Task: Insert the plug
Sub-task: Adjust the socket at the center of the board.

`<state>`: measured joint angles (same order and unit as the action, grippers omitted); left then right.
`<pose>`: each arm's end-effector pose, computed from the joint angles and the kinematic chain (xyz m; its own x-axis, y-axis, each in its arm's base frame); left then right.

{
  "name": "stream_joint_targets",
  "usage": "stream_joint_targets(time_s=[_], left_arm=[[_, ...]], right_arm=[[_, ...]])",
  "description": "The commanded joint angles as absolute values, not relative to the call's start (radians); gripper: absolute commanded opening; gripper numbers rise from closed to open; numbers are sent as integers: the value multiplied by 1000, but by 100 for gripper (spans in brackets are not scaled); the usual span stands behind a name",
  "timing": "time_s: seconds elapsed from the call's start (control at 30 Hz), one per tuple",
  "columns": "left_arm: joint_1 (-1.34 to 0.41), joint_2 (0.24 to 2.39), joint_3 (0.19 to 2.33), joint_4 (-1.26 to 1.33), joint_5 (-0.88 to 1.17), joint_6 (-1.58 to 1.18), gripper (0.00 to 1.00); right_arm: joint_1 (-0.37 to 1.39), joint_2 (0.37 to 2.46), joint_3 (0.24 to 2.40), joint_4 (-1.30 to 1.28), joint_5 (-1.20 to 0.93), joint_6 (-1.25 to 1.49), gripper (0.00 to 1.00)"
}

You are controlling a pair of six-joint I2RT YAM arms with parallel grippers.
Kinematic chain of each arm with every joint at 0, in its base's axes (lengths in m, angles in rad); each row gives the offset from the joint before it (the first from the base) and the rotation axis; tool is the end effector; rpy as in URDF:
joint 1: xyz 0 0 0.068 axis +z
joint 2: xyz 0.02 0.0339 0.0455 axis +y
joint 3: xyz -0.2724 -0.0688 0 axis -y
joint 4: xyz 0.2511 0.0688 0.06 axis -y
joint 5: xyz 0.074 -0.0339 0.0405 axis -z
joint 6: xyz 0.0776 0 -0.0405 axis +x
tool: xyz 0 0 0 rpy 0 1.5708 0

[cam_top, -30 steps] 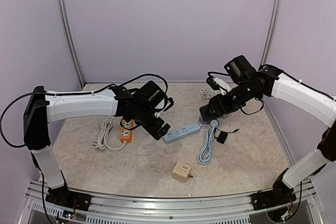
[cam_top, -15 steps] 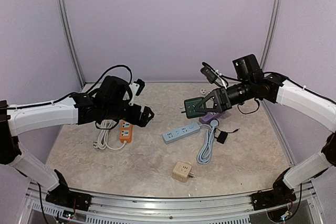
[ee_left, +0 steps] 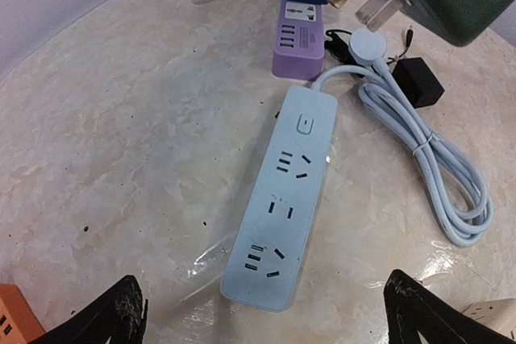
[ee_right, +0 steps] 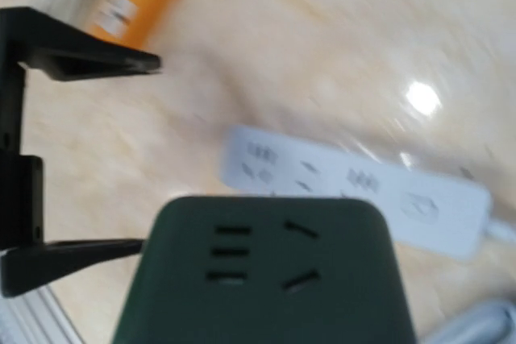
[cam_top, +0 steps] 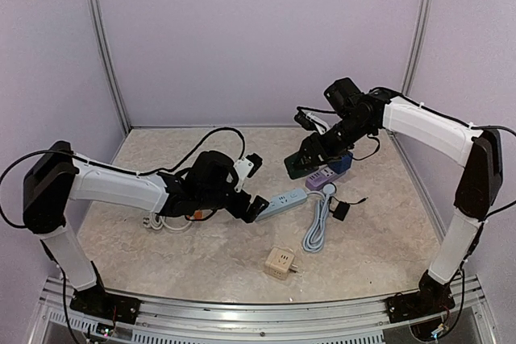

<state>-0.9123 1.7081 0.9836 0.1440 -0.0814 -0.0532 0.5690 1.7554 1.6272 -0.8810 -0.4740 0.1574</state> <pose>0.2569 -0.3217 0.1788 -0.3748 0.3979 -0.8374 0.7278 0.6858 0.0001 0.3203 0.2469 0.2876 -0.8115 -0.3534 -0.4654 -0.5639 0.6824 0.4650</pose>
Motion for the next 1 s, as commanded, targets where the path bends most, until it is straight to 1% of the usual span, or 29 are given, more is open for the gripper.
stream_joint_targets(time_s=[0.0,0.17,0.23,0.37,0.5,0.6,0.77,0.87,0.97], left_arm=[[-916,1773,979,238,-66,-52,99],[-934,1852,997,249,-85,-77,98],[-939,1882,1005,246,-73,-83,95],[-952,1935,1011,254,-81,-87,93],[-958,1955,976,325,-110,-81,89],[-958,1954,925,416,-102,-71,81],[-959,1950,865,530,-75,-59,60],[-960,1956,833,591,-59,-59,51],[-961,1966,825,617,-53,-79,50]], right_arm=[[561,1740,1673,-948,-405,150,0],[562,1738,1681,-956,-406,154,0],[562,1739,1680,-956,-405,154,0],[562,1753,1679,-956,-408,178,0],[562,1778,1688,-965,-402,196,0],[561,1803,1707,-980,-382,201,0],[562,1836,1733,-1011,-348,199,0],[566,1854,1732,-1018,-335,201,0],[574,1872,1729,-1022,-319,200,0]])
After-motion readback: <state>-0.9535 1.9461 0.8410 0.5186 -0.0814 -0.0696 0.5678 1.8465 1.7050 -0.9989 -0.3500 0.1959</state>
